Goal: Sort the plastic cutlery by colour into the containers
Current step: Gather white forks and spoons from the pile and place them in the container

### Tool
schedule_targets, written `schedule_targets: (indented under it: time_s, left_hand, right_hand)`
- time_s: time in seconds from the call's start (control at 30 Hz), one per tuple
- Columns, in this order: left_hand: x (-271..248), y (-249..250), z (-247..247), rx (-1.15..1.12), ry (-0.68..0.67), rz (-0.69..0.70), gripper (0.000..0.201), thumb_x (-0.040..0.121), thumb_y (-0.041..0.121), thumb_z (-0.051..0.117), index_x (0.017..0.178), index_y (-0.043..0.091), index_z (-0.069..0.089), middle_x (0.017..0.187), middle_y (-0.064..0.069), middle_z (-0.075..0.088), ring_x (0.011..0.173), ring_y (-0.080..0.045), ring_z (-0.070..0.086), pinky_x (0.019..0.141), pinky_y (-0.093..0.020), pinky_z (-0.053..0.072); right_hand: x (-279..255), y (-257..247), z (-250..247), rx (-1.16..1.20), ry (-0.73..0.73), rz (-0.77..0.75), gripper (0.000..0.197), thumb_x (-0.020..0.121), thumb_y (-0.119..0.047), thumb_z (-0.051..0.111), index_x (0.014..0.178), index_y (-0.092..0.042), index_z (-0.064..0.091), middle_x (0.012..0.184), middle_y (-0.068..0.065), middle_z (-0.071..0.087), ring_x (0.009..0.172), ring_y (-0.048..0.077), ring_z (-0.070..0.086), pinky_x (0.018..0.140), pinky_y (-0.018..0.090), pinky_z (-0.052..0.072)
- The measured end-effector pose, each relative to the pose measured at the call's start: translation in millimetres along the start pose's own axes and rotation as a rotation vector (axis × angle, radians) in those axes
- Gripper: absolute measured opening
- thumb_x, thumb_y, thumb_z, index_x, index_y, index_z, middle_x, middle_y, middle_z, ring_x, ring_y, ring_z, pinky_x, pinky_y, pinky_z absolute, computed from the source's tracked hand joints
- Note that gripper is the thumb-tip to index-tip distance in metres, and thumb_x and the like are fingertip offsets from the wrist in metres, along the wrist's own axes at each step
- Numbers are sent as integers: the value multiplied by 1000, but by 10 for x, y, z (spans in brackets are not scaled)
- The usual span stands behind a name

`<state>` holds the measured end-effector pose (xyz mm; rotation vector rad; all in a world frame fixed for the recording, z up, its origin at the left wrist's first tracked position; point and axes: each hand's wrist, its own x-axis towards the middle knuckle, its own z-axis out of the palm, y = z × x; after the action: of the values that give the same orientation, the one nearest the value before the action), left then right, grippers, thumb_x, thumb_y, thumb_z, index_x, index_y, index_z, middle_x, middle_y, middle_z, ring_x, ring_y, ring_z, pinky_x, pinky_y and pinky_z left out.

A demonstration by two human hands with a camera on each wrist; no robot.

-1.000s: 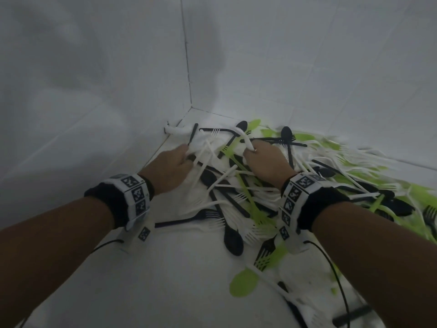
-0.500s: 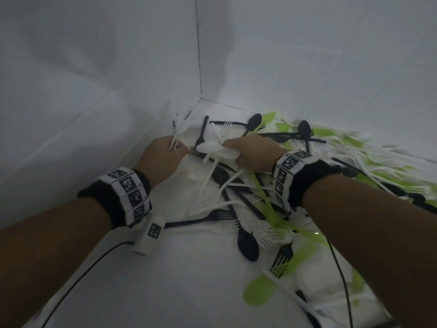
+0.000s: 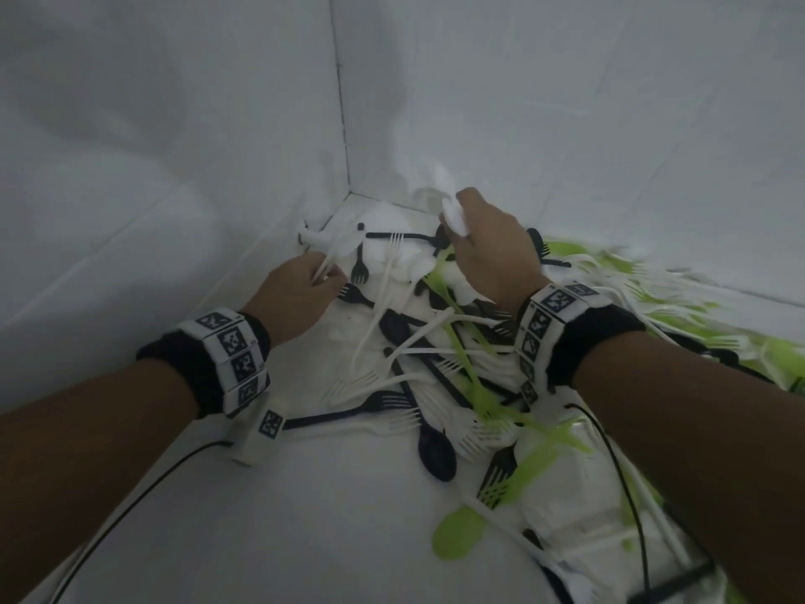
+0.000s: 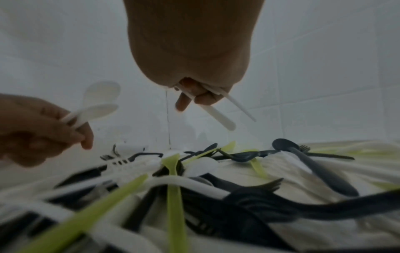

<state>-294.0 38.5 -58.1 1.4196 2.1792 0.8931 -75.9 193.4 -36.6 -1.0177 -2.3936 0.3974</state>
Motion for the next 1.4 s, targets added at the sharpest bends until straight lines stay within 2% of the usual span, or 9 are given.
schedule_targets:
  time_s: [0.13,0.27,0.37,0.5,0.6,0.73,0.97,1.2,1.4]
  left_hand:
    - [41,83,103,225,-36,177,23,101,30,56,84,14,58,78,1,56,69,-13,51,62,-31,38]
    - [253,111,208,470,-72,300,25,102,32,49,99,10,63,113,-5,54,86,-22,57,79,-38,50]
    - [399,177,255,546,-126,254,30,102,34,47,110,11,65,132,-5,49,96,-25,60,85,-41,52]
    - [467,297,345,643,-233,165,25,98,33,54,113,15,64,128,-11,49,100,-31,60,84,-40,50]
    - [476,388,374,563,-255,181,15,97,26,55,95,12,61,107,-11,52,86,-29,59,75,-37,49]
    - [398,498,352,400,-293,183,27,99,21,50,73,17,43,73,-1,53,69,-23,52,56,-29,30]
    - [219,734,34,254,-378,107,27,98,30,61,100,3,60,86,-10,62,74,-21,55,67,-33,42]
    - [-79,750,-353,590,-601,123,20,103,38,54,106,18,56,90,9,57,77,-8,53,62,-23,36]
    - [-370,511,-490,530,-667,17,10,105,32,50,108,22,48,87,5,66,69,-12,55,61,-24,43]
  right_hand:
    - [10,-64,-94,217,5,352,33,106,-47,46,87,-20,44,73,0,67,61,13,61,56,30,39]
    - [-87,-54,-38,547,-109,599,29,102,-42,55,96,-14,49,79,3,56,66,17,52,59,31,41]
    - [-181,-22,-28,433,-205,570,23,101,-33,57,99,-12,48,84,-1,52,70,15,50,55,29,35]
    - [-259,9,-23,354,-248,534,22,98,-28,59,106,-10,49,85,-2,52,67,10,48,52,26,33]
    - [-263,36,9,434,-213,558,20,98,-29,59,100,-13,46,83,-2,50,64,12,48,53,26,37]
    - [-238,82,2,460,-135,601,21,98,-30,58,107,-13,51,87,-1,55,69,13,52,54,28,38]
    - [-221,164,13,586,-104,729,23,90,-34,52,102,-15,54,93,7,58,82,25,54,71,40,44]
    - [-218,52,97,518,-178,650,19,100,-28,50,102,-10,53,96,5,55,80,20,52,77,41,53]
    - [-198,-57,183,327,-255,503,29,97,-31,57,93,-2,57,82,7,58,72,21,53,58,30,37]
